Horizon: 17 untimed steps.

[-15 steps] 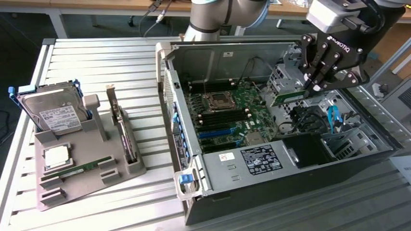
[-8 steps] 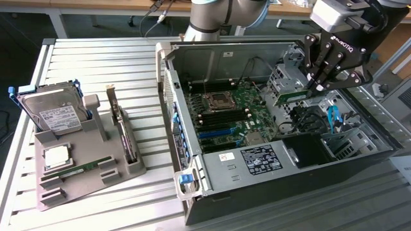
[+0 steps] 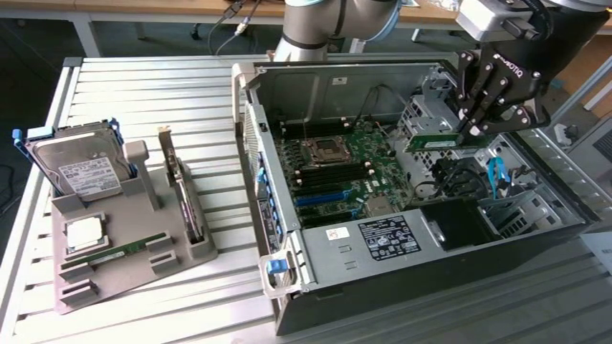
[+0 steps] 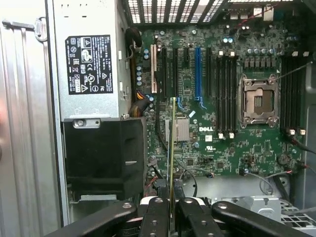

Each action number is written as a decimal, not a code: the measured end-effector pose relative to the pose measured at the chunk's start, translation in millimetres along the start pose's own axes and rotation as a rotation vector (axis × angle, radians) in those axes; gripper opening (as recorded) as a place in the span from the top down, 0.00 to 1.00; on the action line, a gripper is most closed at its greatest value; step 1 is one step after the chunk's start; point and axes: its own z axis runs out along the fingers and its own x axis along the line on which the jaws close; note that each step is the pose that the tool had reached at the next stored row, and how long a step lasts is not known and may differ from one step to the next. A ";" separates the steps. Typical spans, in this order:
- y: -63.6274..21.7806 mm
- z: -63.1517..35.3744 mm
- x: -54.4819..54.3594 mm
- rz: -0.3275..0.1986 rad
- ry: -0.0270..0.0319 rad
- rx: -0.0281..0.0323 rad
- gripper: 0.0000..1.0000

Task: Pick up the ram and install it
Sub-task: 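Pick up the ram and move it above insertion slot, then insert the ram into the slot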

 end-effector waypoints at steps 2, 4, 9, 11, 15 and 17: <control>-0.4 0.1 -0.1 0.000 -0.0001 0.0000 0.85; -0.7 0.1 -0.3 0.000 -0.0001 0.0000 0.85; -1.5 0.1 -0.8 0.000 -0.0001 0.0000 0.85; -1.7 0.1 -0.9 0.000 -0.0001 0.0000 0.85; -2.2 0.1 -1.0 0.000 0.0000 0.0000 0.85; -2.3 0.1 -1.6 0.000 0.0001 0.0000 0.85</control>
